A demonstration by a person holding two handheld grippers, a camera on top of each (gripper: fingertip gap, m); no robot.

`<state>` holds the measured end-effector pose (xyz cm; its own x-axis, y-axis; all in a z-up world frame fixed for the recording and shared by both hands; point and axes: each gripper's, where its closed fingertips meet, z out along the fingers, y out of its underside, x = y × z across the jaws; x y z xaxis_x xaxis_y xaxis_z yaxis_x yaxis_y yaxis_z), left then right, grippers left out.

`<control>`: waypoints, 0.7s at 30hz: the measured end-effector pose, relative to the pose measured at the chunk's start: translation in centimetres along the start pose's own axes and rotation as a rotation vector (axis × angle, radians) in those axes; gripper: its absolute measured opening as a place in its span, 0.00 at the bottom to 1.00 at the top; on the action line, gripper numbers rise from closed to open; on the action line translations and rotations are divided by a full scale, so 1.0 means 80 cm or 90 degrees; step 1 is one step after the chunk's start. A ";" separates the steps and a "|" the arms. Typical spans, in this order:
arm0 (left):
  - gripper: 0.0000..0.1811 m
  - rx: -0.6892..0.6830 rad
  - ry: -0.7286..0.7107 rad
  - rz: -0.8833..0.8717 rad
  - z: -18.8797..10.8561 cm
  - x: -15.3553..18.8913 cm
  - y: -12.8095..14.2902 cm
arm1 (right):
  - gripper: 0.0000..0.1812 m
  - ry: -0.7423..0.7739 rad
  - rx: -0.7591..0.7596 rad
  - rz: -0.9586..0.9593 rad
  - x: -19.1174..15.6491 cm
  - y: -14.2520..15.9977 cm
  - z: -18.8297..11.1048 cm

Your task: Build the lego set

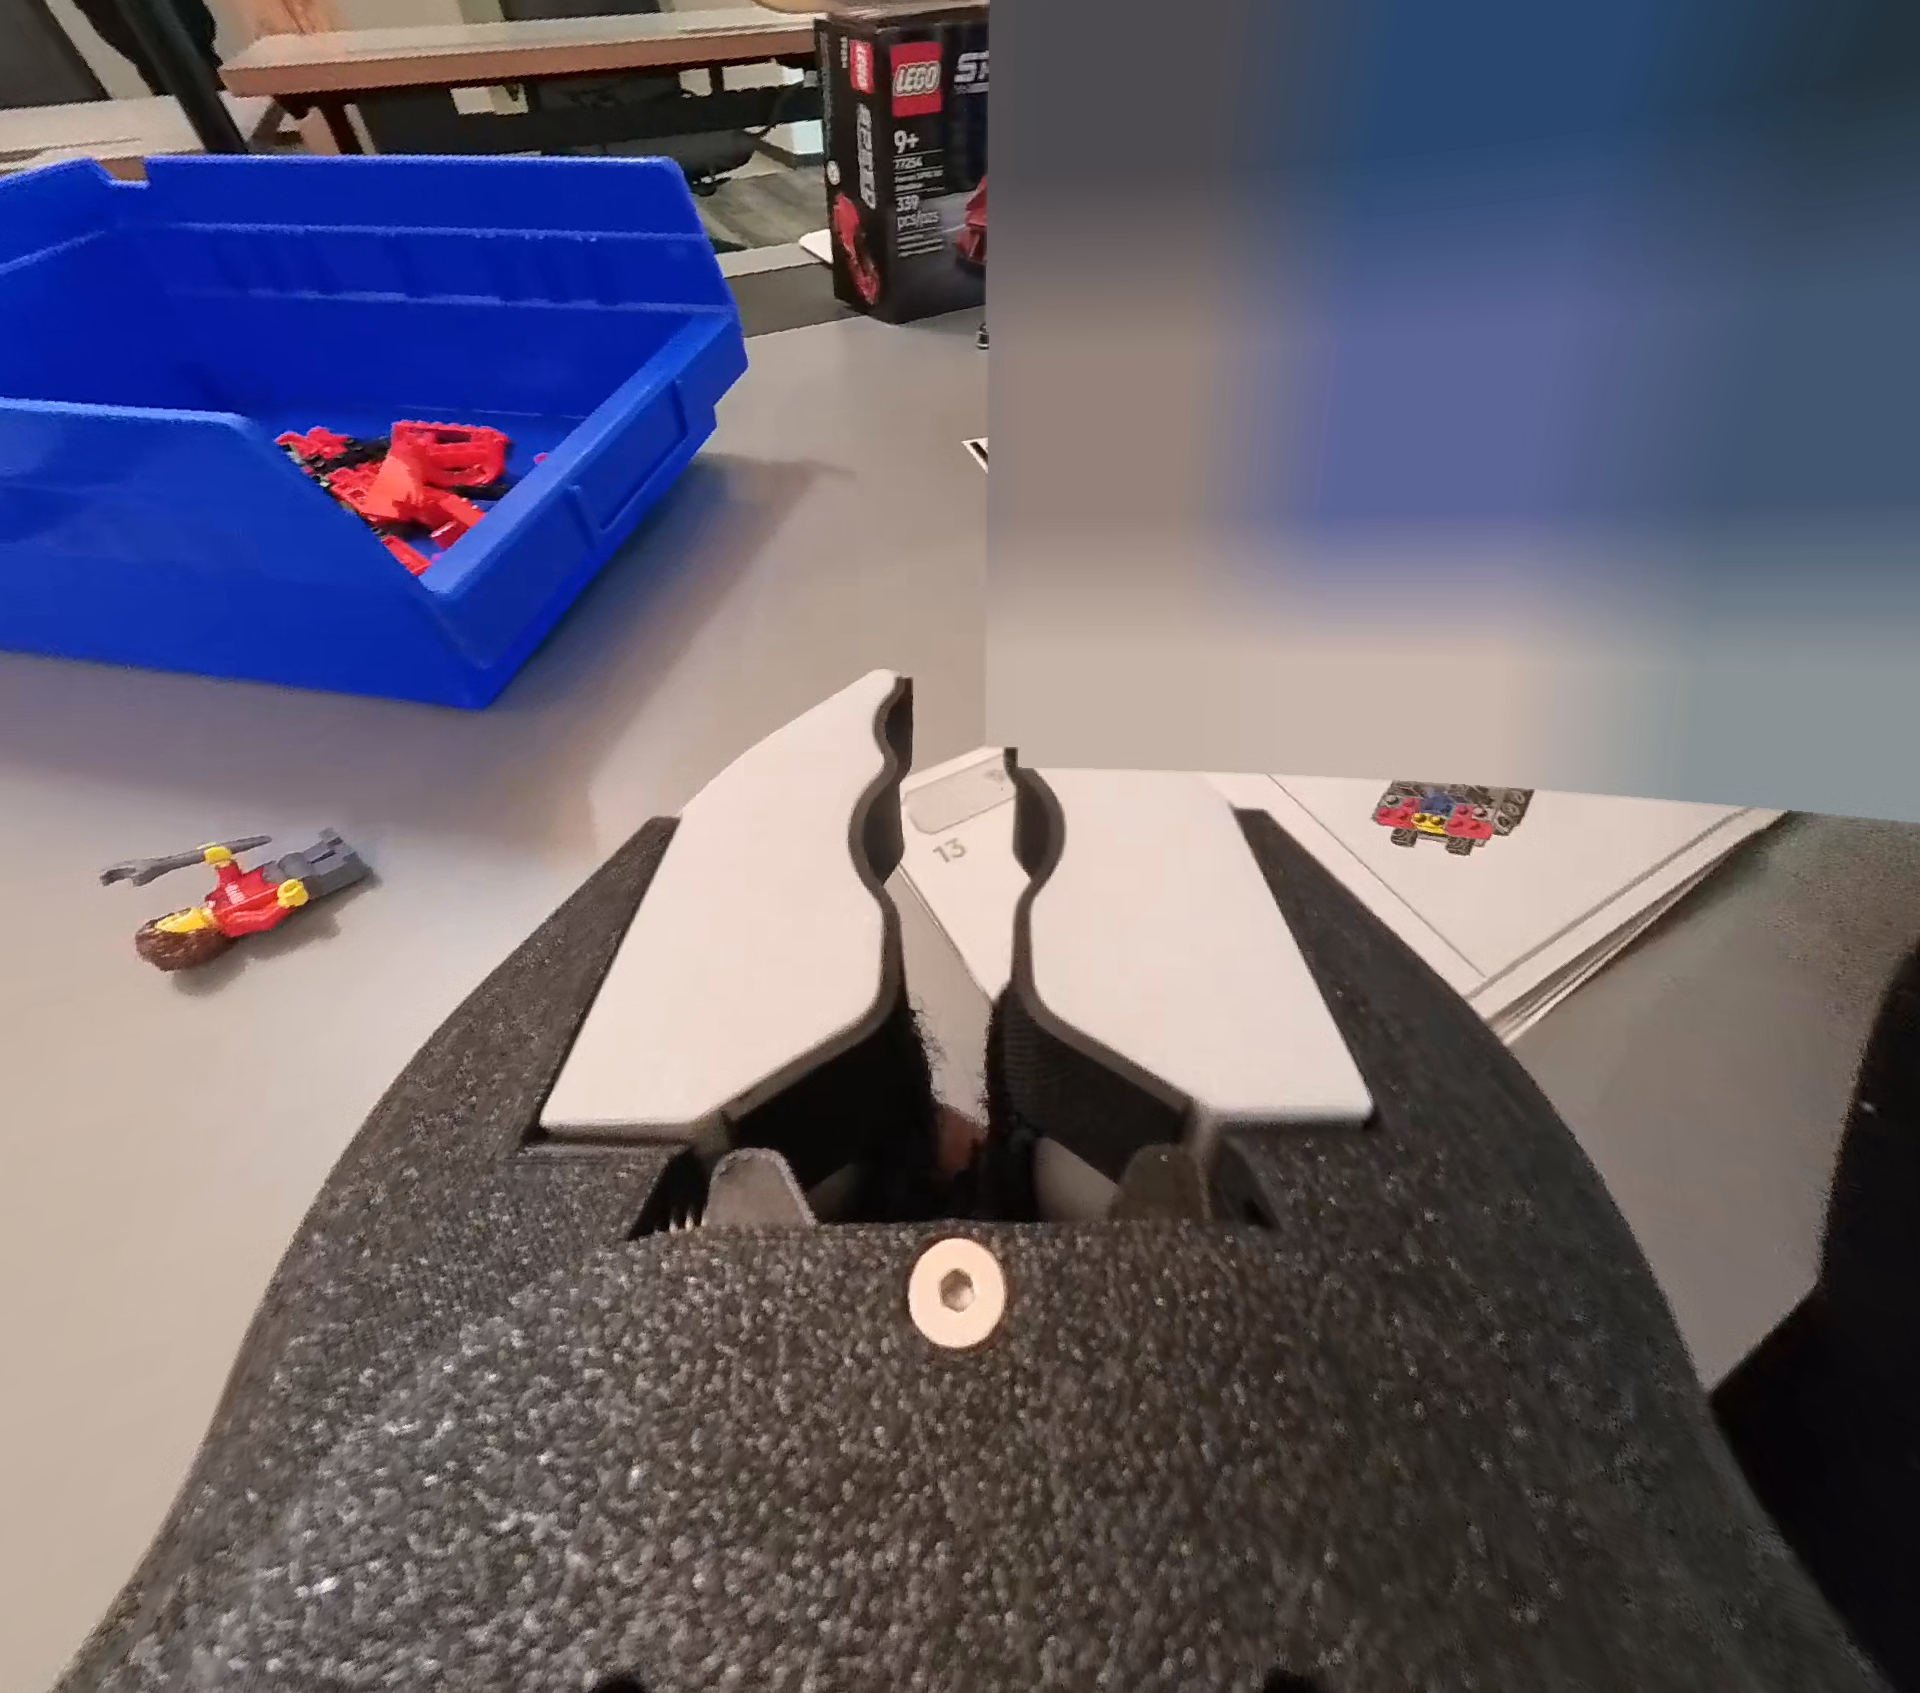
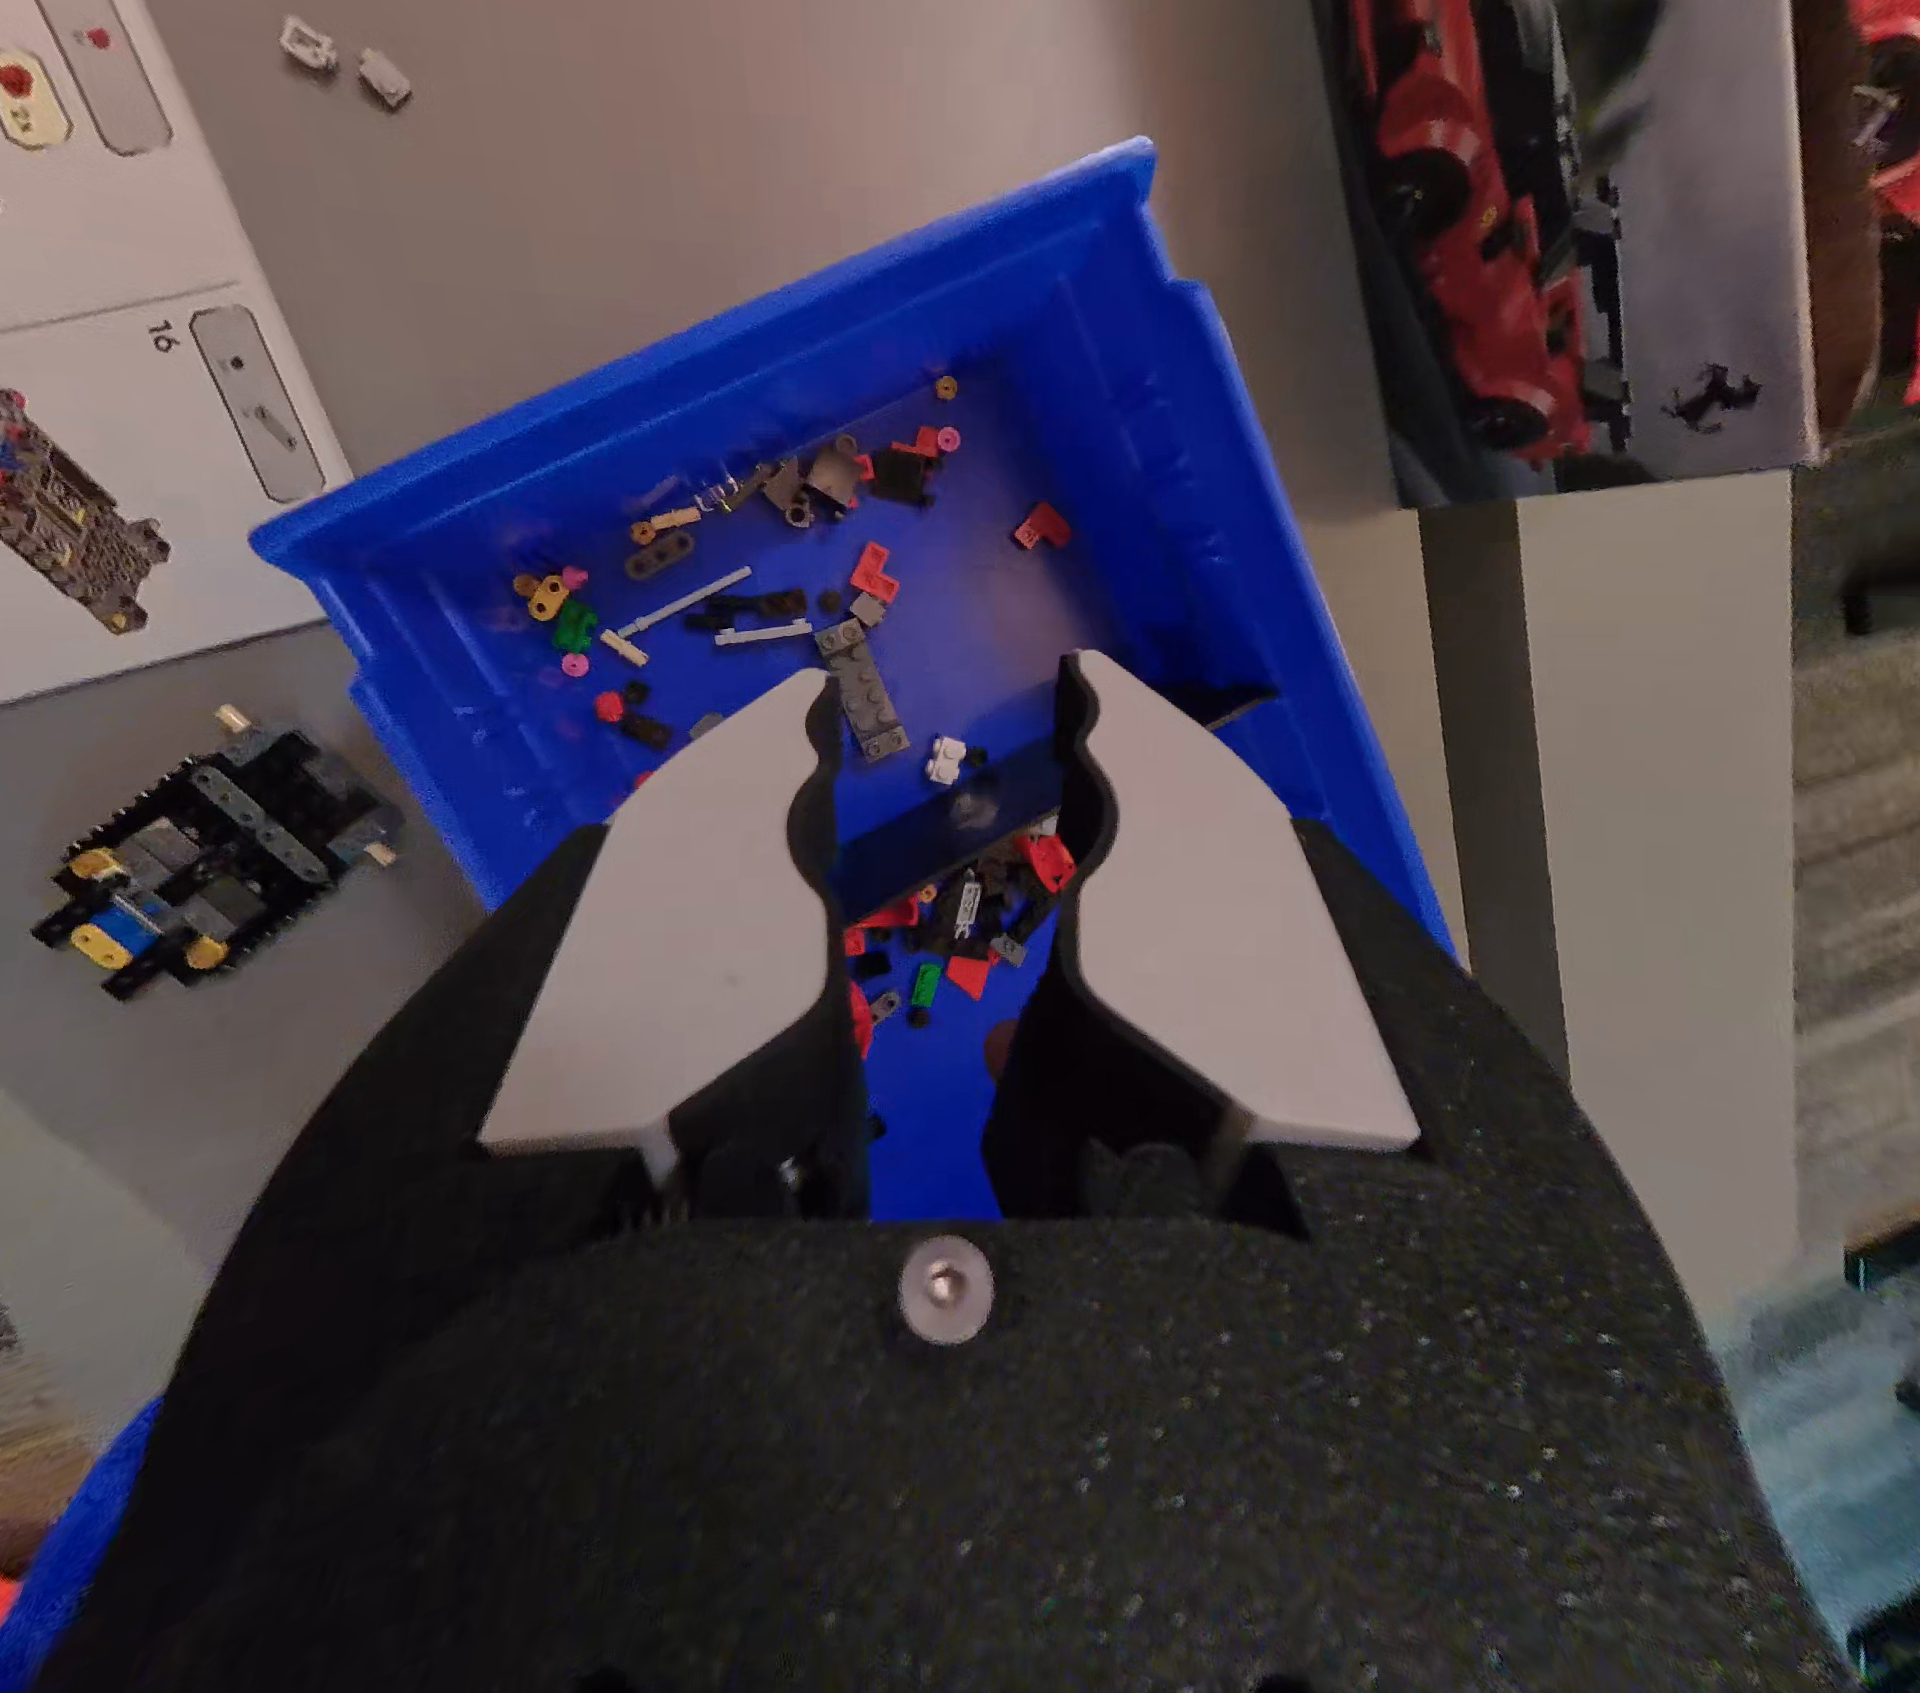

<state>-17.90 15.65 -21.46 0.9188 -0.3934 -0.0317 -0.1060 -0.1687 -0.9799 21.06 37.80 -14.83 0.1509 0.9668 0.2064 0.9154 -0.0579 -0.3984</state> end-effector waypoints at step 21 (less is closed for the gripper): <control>0.11 -0.064 -0.020 0.006 0.011 -0.003 0.014 | 0.16 -0.189 -0.200 -0.031 -0.039 0.049 0.171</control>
<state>-17.86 16.36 -22.77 0.9289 -0.3672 -0.0482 -0.1505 -0.2553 -0.9551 19.10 37.94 -29.27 0.0336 0.9973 -0.0659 0.9949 -0.0397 -0.0932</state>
